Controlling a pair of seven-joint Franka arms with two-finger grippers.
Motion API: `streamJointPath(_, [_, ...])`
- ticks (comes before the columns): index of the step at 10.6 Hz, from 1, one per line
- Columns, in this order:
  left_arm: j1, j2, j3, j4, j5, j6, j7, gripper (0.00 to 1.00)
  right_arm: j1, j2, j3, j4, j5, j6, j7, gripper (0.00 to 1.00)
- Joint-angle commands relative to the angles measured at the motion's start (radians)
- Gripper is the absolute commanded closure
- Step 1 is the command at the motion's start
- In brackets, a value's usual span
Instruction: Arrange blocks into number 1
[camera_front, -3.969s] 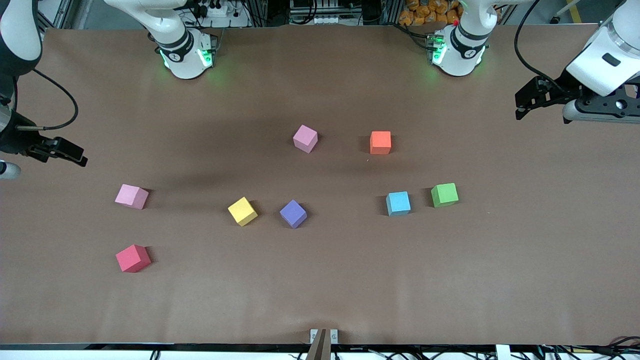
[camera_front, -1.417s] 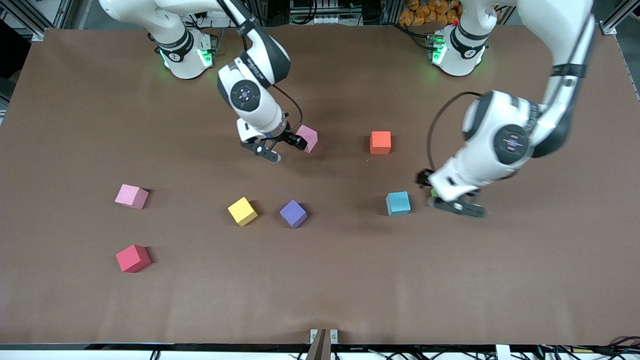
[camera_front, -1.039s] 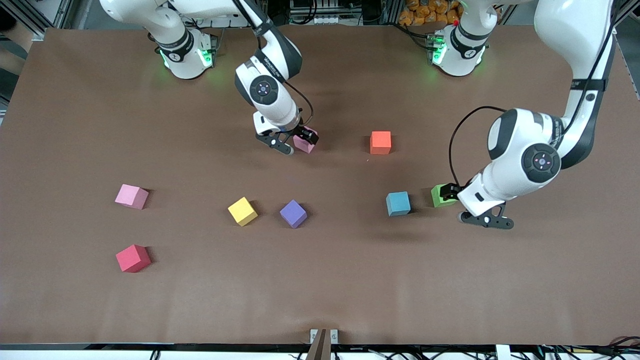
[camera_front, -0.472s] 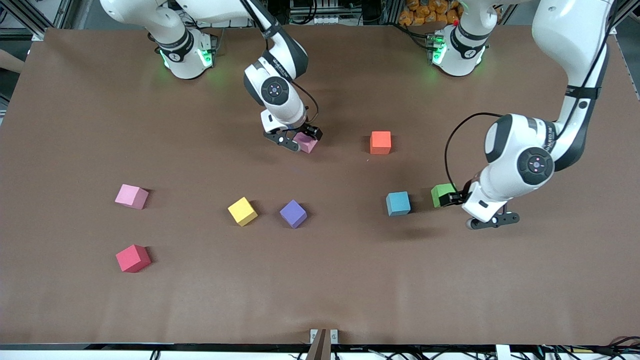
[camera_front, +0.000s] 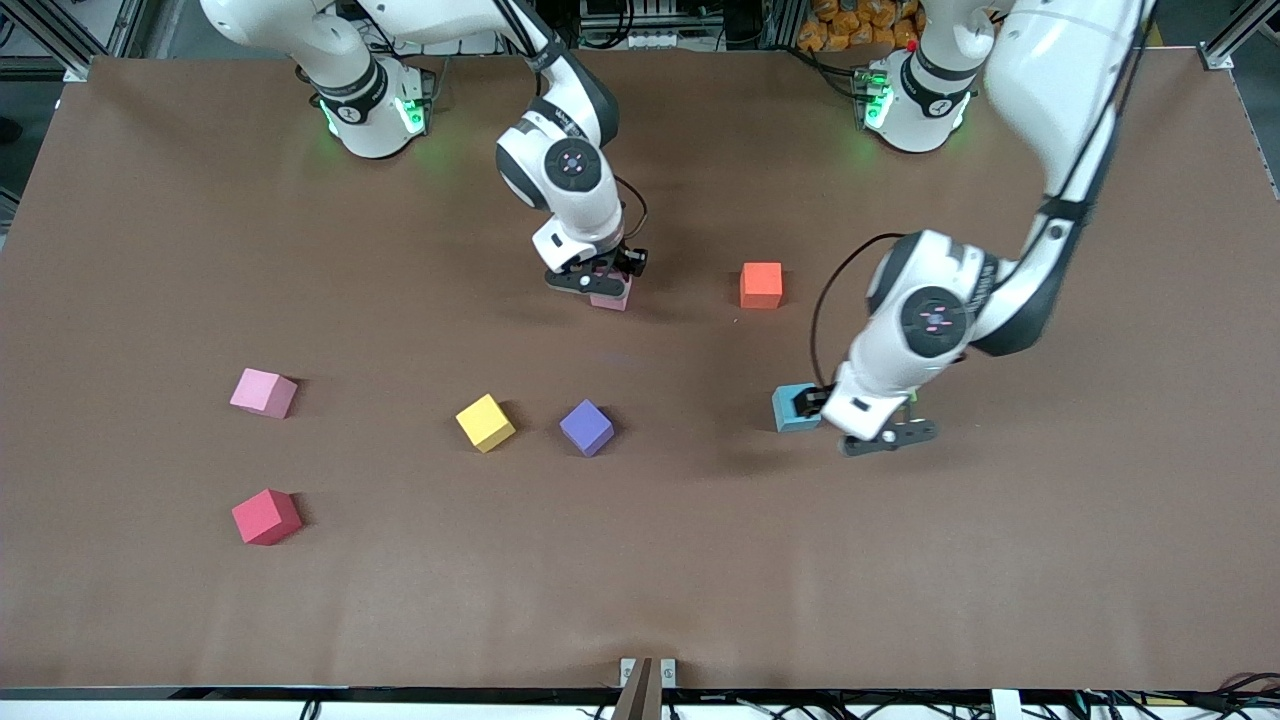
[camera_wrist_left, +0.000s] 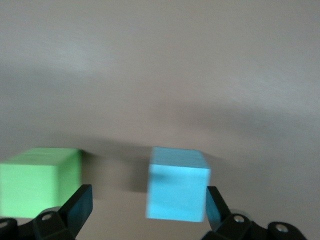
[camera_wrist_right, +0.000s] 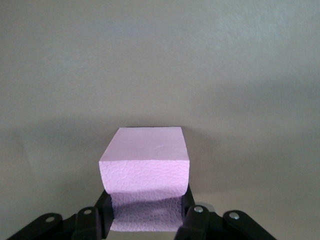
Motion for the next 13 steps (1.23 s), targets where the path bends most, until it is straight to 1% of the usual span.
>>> streamJointPath(1, [-0.057,0.068,0.006,0.033,0.029,0.056,-0.081,0.0,0.012,0.03,-0.005,0.019,-0.103,-0.004,-0.032,0.42])
streamJointPath(2, [-0.065,0.081,0.006,0.033,0.042,0.064,-0.098,0.0,0.012,0.03,-0.005,0.019,-0.108,-0.004,-0.034,0.36])
streamJointPath(3, [-0.064,0.082,0.008,0.033,0.048,0.064,-0.099,0.0,0.012,0.028,-0.005,0.021,-0.108,-0.004,-0.028,0.0])
streamJointPath(5, [-0.058,0.082,0.009,0.033,0.049,0.062,-0.1,0.0,-0.005,0.005,-0.004,0.019,-0.106,-0.005,-0.024,0.0])
streamJointPath(6, [-0.059,0.079,0.017,0.033,0.049,0.062,-0.1,0.0,-0.038,-0.031,0.002,0.018,-0.106,-0.024,-0.035,0.0])
streamJointPath(8, [-0.058,0.073,0.018,0.033,0.049,0.059,-0.1,0.0,-0.159,-0.102,0.053,0.019,-0.106,-0.108,-0.105,0.0])
streamJointPath(9, [-0.062,0.081,0.018,0.032,0.051,0.059,-0.1,0.0,-0.234,-0.114,0.07,0.021,-0.106,-0.12,-0.154,0.0])
streamJointPath(11, [-0.064,0.09,0.023,0.023,0.077,0.056,-0.106,0.0,-0.342,-0.107,0.068,0.048,-0.108,-0.119,-0.442,0.0])
streamJointPath(13, [-0.064,0.107,0.025,0.018,0.082,0.053,-0.108,0.0,-0.42,-0.082,0.062,0.109,-0.111,-0.116,-0.626,0.0])
